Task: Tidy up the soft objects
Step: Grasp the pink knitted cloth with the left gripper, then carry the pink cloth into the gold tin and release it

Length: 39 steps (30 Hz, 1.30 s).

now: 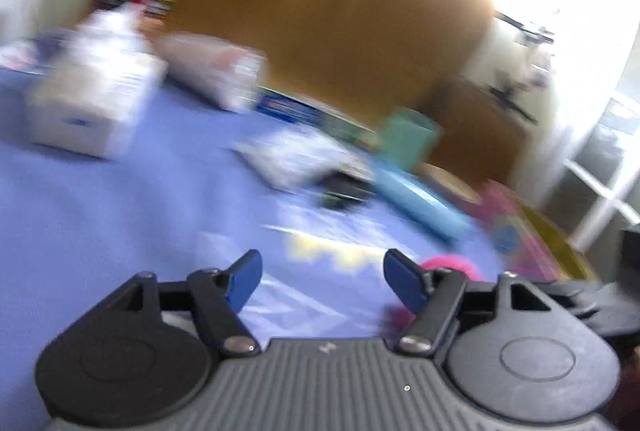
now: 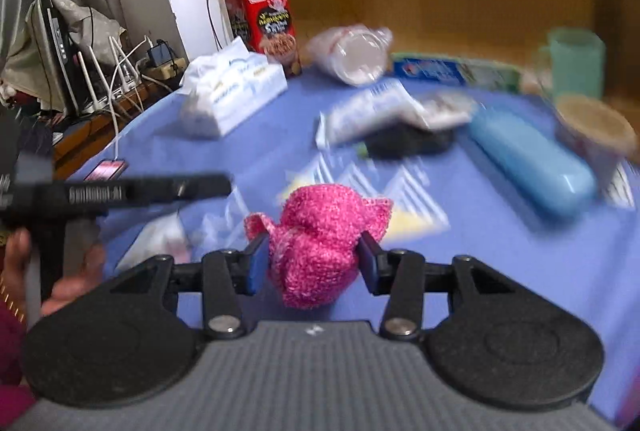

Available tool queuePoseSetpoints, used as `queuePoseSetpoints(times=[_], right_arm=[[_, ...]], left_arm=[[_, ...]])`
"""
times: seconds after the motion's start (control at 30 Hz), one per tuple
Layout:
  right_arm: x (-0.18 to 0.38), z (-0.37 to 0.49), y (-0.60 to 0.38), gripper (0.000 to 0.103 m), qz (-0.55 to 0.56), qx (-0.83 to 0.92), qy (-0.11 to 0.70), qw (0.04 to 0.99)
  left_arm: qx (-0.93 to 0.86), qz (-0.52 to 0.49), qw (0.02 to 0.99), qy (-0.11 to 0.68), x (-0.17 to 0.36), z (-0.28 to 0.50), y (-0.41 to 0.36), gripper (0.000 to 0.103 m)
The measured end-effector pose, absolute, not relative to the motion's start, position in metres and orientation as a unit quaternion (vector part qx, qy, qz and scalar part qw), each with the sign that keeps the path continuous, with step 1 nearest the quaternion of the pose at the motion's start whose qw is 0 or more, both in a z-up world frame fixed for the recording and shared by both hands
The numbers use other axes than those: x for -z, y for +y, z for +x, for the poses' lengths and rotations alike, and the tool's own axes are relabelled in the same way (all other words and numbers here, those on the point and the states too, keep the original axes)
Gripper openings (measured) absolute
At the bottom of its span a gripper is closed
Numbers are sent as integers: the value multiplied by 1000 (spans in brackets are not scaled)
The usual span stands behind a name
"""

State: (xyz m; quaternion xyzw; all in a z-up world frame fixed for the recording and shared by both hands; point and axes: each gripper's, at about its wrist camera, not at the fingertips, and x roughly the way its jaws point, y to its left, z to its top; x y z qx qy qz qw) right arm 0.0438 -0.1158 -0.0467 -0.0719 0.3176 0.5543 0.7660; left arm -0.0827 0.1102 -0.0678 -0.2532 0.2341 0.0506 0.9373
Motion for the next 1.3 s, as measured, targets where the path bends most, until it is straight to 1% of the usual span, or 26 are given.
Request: queuePoseSetpoints(times=[0.1,0.23,0.27,0.33,0.37,0.43,0.47,0.57,0.63,0.77,0.87,0.97,1.07,1.13,1.17,1.2,1.23,1.27,1.3], right_arm=[[56,32,-140,51,-75,-538,313,779],[68,27,-144,58,-60,-531,311,786],[69,28,-145,59,-59,-532,311,785],[72,29,-142,59,-55,-538,310,782],[75,29,-141,61,-57,-541,312,779],[80,25,-141,60,-68,-546,295,781],[80,24,-141,56,-77,-547,285,783],[76,26,-148,53,-78,-542,268,793],[65,31,-163,53,-72,-532,237,809],[35,49,-204,54,-52,-482,190,854],[18,66,-243,54,-48,-428,164,887],[12,88,-282,54,-53,-368,160,915],[14,110,-312,54,-56,-318,177,930],[19,126,-329,57,-49,-285,194,937],[21,134,-337,58,-48,-267,204,941],[25,141,-342,63,-51,-243,217,944],[29,149,-346,66,-55,-218,231,947],[32,153,-353,74,-51,-195,236,951],[34,155,-360,79,-36,-182,235,954]], left_arm=[[14,-245,937,250,60,-67,83,77],[34,-237,926,291,64,-47,60,77],[35,-240,923,299,67,-44,57,74],[35,-247,917,313,73,-41,53,74],[36,-251,915,315,75,-42,51,72],[46,-264,908,321,77,-39,49,61],[52,-270,905,325,76,-35,47,56],[53,-249,912,321,59,-21,33,56],[70,-226,922,308,43,-9,18,56],[127,-170,937,277,6,35,-35,56],[176,-142,938,262,-9,69,-81,56],[216,-135,928,270,-11,105,-126,54],[237,-132,918,289,0,134,-167,54],[241,-121,914,302,12,147,-191,55],[237,-115,914,308,16,151,-200,59],[231,-108,915,313,20,155,-207,61],[226,-105,916,314,23,155,-210,62],[224,-105,917,313,23,153,-209,65],[224,-109,917,310,23,150,-206,70]])
